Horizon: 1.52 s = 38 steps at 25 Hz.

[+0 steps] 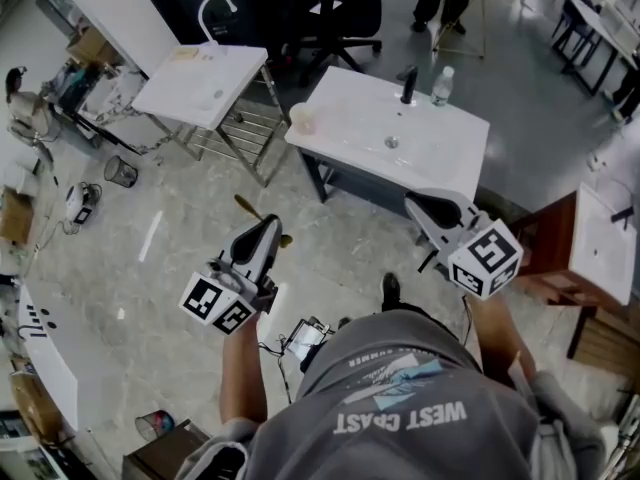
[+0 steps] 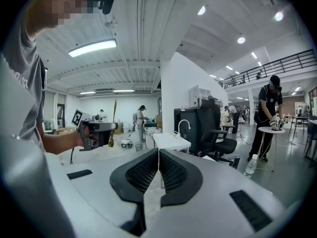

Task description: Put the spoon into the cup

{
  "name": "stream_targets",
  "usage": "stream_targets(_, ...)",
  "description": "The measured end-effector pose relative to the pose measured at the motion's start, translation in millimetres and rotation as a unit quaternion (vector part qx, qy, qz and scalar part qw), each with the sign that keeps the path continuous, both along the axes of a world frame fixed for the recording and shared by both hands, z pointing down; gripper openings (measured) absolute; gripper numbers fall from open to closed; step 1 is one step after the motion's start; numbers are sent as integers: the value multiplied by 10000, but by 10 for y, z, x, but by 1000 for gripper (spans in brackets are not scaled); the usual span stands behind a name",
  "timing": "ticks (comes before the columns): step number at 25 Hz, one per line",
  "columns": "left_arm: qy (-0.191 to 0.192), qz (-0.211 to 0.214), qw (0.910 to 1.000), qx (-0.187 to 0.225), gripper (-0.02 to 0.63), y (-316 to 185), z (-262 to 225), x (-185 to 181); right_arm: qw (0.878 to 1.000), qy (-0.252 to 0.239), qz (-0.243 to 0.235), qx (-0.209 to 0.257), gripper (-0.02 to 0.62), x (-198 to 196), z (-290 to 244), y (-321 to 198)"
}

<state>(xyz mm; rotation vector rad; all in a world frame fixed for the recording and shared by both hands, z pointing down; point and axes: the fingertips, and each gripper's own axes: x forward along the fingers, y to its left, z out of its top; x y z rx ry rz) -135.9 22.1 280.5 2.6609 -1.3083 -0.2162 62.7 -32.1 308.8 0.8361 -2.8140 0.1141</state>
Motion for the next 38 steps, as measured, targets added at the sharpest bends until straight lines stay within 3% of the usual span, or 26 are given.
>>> stream_targets(22, -89, 59, 9999, -34, 3, 31, 40, -15, 10000, -1, 17, -96, 32, 18, 119, 99)
stream_targets(38, -272, -423, 9987, 2, 3, -940, -143, 638, 9980, -247, -583, -53, 32, 502, 18, -1031)
